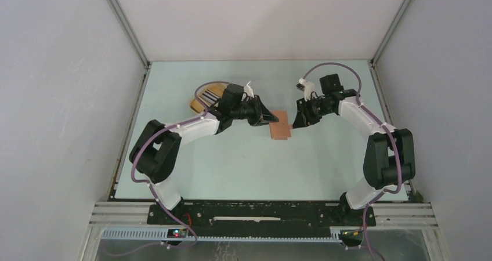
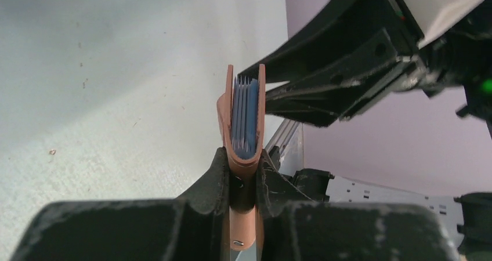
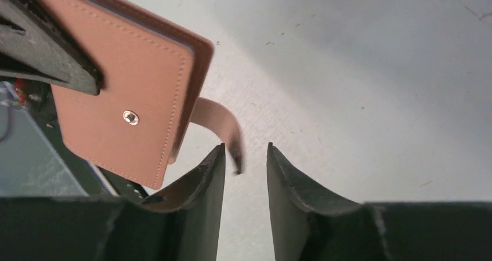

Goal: Put the credit cards into the card holder
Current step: Open the card holder at the center of the board.

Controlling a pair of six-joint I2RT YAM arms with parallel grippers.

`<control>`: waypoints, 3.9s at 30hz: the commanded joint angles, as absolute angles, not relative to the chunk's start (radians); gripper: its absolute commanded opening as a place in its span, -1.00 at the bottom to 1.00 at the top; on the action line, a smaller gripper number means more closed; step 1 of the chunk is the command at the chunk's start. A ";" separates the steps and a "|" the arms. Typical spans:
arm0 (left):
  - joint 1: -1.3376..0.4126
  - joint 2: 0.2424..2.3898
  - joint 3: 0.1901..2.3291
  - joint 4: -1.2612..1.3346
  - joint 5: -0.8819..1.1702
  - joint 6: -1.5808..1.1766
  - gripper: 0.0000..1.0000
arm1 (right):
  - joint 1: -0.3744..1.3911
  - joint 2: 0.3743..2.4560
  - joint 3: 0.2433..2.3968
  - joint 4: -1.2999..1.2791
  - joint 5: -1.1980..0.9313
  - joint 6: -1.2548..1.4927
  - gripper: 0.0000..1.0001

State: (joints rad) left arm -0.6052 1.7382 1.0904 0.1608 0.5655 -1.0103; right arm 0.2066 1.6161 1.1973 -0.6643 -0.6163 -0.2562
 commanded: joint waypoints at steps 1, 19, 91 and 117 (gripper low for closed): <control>-0.598 1.679 1.046 0.327 0.671 -0.913 -1.00 | 0.134 1.614 1.187 -0.659 -0.845 -0.218 0.00; -0.561 1.628 1.032 0.598 1.045 -0.784 -1.00 | 0.041 1.515 1.132 -0.597 -1.231 -0.168 0.39; -0.288 1.316 0.826 0.171 0.400 -0.539 0.98 | 0.196 1.712 1.258 -0.872 -0.966 -0.457 -1.00; -0.427 1.410 0.846 0.239 0.406 -0.662 0.51 | 0.074 1.845 1.192 -0.784 -0.363 -0.355 -0.17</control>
